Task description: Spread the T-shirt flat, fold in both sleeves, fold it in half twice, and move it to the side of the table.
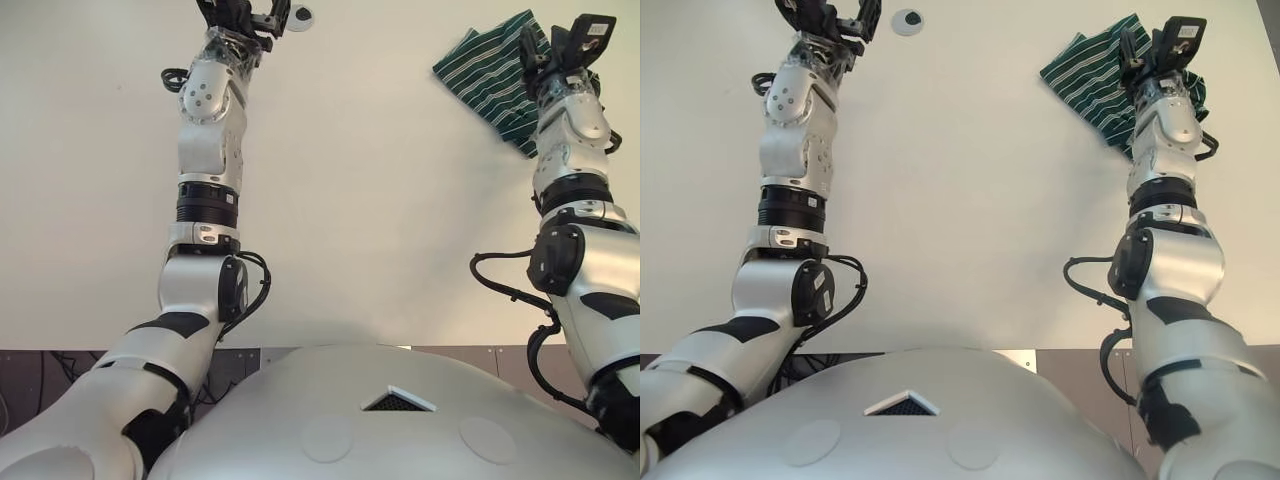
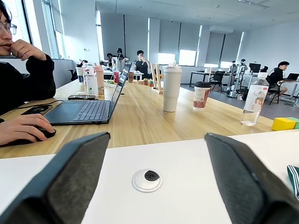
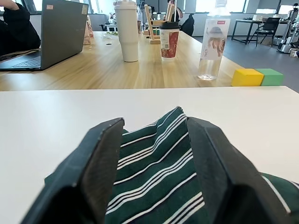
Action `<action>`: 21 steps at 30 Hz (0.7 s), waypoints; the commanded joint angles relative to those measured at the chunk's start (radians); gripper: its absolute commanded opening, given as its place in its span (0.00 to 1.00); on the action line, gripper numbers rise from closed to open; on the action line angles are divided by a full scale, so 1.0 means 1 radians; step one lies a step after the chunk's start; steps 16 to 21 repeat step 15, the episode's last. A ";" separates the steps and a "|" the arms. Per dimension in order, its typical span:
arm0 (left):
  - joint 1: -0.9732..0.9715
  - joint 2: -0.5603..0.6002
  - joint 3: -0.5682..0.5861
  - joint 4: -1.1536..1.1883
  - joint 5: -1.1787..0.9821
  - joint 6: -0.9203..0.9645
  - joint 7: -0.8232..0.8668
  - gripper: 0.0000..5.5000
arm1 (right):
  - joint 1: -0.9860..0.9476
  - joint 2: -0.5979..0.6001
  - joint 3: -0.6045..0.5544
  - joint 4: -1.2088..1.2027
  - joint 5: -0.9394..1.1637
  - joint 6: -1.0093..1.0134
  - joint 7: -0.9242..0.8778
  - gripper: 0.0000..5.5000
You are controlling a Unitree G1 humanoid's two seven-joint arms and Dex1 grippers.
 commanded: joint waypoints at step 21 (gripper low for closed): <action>-0.043 -0.005 0.002 0.059 0.041 -0.081 0.071 0.68 | -0.024 0.024 0.010 0.058 -0.051 0.001 -0.023 0.44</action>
